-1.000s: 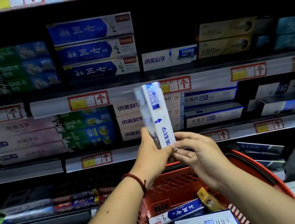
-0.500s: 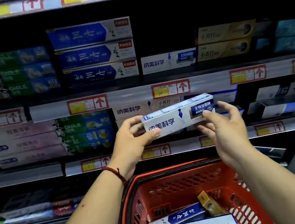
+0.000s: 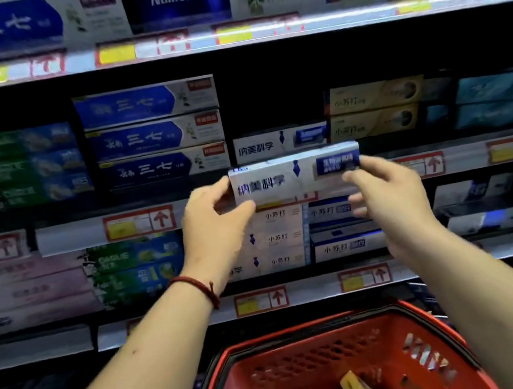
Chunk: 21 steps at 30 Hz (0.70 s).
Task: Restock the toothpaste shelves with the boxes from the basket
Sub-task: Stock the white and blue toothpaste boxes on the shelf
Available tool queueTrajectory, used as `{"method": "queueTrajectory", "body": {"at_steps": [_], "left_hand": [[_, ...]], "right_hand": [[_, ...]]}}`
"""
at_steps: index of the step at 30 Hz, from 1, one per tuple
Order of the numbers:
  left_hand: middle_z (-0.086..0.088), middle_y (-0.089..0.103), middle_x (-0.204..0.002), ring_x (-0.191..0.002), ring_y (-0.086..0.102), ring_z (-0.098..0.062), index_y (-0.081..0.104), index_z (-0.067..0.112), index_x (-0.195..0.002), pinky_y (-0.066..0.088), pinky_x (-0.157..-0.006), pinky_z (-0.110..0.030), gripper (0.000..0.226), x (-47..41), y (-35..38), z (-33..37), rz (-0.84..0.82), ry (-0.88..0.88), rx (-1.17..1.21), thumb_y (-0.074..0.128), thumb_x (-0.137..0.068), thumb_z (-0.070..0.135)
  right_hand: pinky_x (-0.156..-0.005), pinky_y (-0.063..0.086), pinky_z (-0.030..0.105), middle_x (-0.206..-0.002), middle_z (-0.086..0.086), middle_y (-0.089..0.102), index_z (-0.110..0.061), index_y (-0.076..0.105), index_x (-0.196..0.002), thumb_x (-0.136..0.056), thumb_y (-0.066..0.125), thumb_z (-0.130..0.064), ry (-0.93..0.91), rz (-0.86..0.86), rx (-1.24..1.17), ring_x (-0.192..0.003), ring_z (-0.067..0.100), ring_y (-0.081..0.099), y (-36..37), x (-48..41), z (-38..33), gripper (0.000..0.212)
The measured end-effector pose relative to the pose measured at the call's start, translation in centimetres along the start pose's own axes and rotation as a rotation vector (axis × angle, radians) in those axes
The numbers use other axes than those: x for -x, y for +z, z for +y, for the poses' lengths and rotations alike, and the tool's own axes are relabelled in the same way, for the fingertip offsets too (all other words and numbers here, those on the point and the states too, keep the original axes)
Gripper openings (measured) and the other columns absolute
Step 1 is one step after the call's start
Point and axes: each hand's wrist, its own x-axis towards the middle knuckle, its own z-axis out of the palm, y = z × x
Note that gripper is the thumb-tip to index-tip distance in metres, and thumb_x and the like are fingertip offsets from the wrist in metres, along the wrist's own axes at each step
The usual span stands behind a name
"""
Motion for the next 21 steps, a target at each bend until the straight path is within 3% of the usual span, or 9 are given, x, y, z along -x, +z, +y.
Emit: {"method": "queueTrajectory", "body": {"at_steps": [2, 4, 6, 8, 10, 12, 14, 17, 21], "left_hand": [[0.006, 0.066, -0.123, -0.115, 0.062, -0.013, 0.066, 0.028, -0.132, 0.053, -0.102, -0.037, 0.049, -1.8, 0.2, 1.2, -0.023, 0.004, -0.013, 0.075, -0.084, 0.023], [0.005, 0.074, -0.111, -0.105, 0.069, -0.017, 0.073, 0.022, -0.118, 0.058, -0.090, -0.037, 0.033, -3.3, 0.5, 2.0, -0.054, -0.002, -0.024, 0.072, -0.084, 0.023], [-0.004, 0.076, -0.099, -0.096, 0.070, -0.027, 0.073, 0.014, -0.103, 0.058, -0.079, -0.042, 0.019, -4.4, 0.7, 2.4, -0.051, -0.038, -0.062, 0.071, -0.085, 0.021], [-0.007, 0.075, -0.093, -0.088, 0.070, -0.029, 0.073, 0.010, -0.097, 0.057, -0.073, -0.039, 0.018, -5.2, 0.8, 2.6, -0.053, -0.067, -0.107, 0.071, -0.084, 0.023], [-0.006, 0.072, -0.083, -0.074, 0.066, -0.025, 0.073, 0.006, -0.093, 0.049, -0.058, -0.028, 0.018, -5.6, 0.9, 2.6, -0.068, -0.075, -0.170, 0.070, -0.086, 0.022], [-0.010, 0.070, -0.080, -0.066, 0.061, -0.023, 0.070, -0.001, -0.092, 0.043, -0.052, -0.025, 0.022, -5.8, 0.9, 2.7, -0.086, -0.077, -0.257, 0.067, -0.089, 0.021], [-0.012, 0.069, -0.083, -0.069, 0.063, -0.026, 0.066, -0.001, -0.088, 0.048, -0.055, -0.028, 0.024, -5.8, 0.9, 2.8, -0.116, -0.071, -0.351, 0.066, -0.090, 0.023], [-0.012, 0.068, -0.085, -0.079, 0.067, -0.032, 0.063, 0.006, -0.086, 0.059, -0.072, -0.042, 0.023, -5.8, 0.9, 3.0, -0.138, -0.055, -0.431, 0.065, -0.089, 0.028], [-0.005, 0.067, -0.091, -0.085, 0.066, -0.028, 0.063, 0.011, -0.099, 0.059, -0.078, -0.041, 0.021, -5.0, 0.4, 3.6, -0.211, -0.065, -0.477, 0.063, -0.092, 0.032]], "right_hand": [[-0.068, 0.053, 0.034, -0.094, -0.011, 0.067, -0.029, 0.066, -0.114, -0.097, 0.062, -0.019, -0.037, -0.039, 0.035, -0.079, 0.015, 0.060, 0.2, -1.7, -1.7, 0.020], [-0.066, 0.050, 0.036, -0.081, -0.006, 0.062, -0.019, 0.066, -0.091, -0.095, 0.063, -0.016, -0.044, -0.062, 0.080, -0.076, 0.018, 0.057, 0.5, -3.3, -2.8, 0.007], [-0.066, 0.051, 0.036, -0.080, -0.004, 0.060, -0.020, 0.059, -0.081, -0.095, 0.063, -0.015, -0.040, -0.055, 0.098, -0.078, 0.021, 0.060, 0.7, -4.7, -3.1, 0.016], [-0.063, 0.052, 0.033, -0.089, 0.001, 0.065, -0.020, 0.061, -0.091, -0.095, 0.063, -0.016, -0.017, -0.043, 0.083, -0.078, 0.022, 0.064, 0.9, -6.0, -3.0, 0.005], [-0.058, 0.053, 0.029, -0.103, 0.009, 0.069, -0.010, 0.061, -0.116, -0.094, 0.064, -0.017, 0.047, -0.057, 0.107, -0.076, 0.022, 0.067, 1.0, -6.8, -2.3, 0.023], [-0.054, 0.053, 0.028, -0.104, 0.016, 0.069, -0.004, 0.055, -0.128, -0.095, 0.062, -0.016, 0.121, -0.069, 0.176, -0.066, 0.021, 0.068, 1.1, -7.2, -1.7, 0.036], [-0.051, 0.052, 0.028, -0.098, 0.017, 0.067, -0.002, 0.055, -0.125, -0.096, 0.058, -0.013, 0.149, -0.064, 0.243, -0.059, 0.021, 0.066, 1.1, -7.5, -1.1, 0.031], [-0.050, 0.053, 0.027, -0.099, 0.015, 0.066, -0.004, 0.055, -0.121, -0.099, 0.055, -0.012, 0.153, -0.052, 0.251, -0.063, 0.022, 0.067, 1.2, -7.5, -0.9, 0.024], [-0.072, 0.063, 0.043, -0.104, 0.005, 0.059, -0.010, 0.051, -0.111, -0.098, 0.060, -0.015, 0.126, -0.056, 0.291, -0.085, 0.025, 0.066, 1.4, -6.2, -1.7, 0.016]]}}
